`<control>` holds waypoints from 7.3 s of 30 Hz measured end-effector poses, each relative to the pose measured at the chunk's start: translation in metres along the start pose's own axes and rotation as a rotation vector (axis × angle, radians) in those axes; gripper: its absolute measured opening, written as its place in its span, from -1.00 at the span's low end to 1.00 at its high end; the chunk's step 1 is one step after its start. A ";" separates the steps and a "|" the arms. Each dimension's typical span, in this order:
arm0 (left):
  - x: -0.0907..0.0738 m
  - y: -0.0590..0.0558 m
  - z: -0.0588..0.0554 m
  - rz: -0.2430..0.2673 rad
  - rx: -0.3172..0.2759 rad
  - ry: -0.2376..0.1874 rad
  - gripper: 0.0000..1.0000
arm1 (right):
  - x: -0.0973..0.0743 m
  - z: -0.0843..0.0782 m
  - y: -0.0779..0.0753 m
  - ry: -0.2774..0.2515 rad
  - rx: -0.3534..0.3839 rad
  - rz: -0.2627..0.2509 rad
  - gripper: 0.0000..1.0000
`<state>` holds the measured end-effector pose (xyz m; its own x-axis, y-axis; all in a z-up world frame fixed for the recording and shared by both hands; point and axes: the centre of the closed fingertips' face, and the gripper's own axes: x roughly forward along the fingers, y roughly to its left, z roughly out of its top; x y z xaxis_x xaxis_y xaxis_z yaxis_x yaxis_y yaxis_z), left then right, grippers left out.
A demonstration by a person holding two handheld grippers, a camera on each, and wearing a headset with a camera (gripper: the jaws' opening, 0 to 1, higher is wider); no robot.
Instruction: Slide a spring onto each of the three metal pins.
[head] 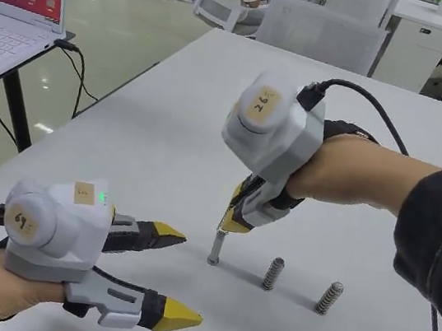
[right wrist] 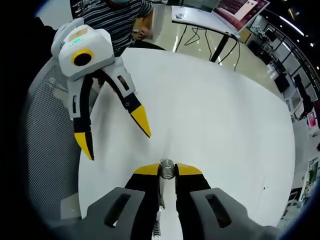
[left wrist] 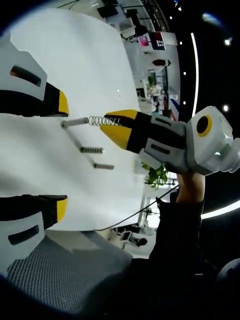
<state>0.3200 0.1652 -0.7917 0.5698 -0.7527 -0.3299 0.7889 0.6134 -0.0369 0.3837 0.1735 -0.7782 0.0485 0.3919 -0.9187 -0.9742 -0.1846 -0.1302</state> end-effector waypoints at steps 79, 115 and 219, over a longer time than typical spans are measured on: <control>-0.002 0.004 -0.003 0.014 -0.009 0.010 0.13 | 0.052 -0.030 0.015 0.030 0.073 0.075 -0.47; -0.003 0.009 -0.001 0.023 -0.018 0.016 0.16 | 0.011 -0.075 0.012 -0.212 0.246 -0.048 0.16; -0.002 0.014 -0.016 0.083 -0.099 -0.007 0.44 | -0.032 -0.146 0.063 -0.625 0.546 -0.396 0.73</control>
<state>0.3262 0.1795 -0.8066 0.6340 -0.7000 -0.3288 0.7127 0.6939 -0.1030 0.3532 0.0176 -0.8119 0.4279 0.7811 -0.4548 -0.8883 0.4564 -0.0520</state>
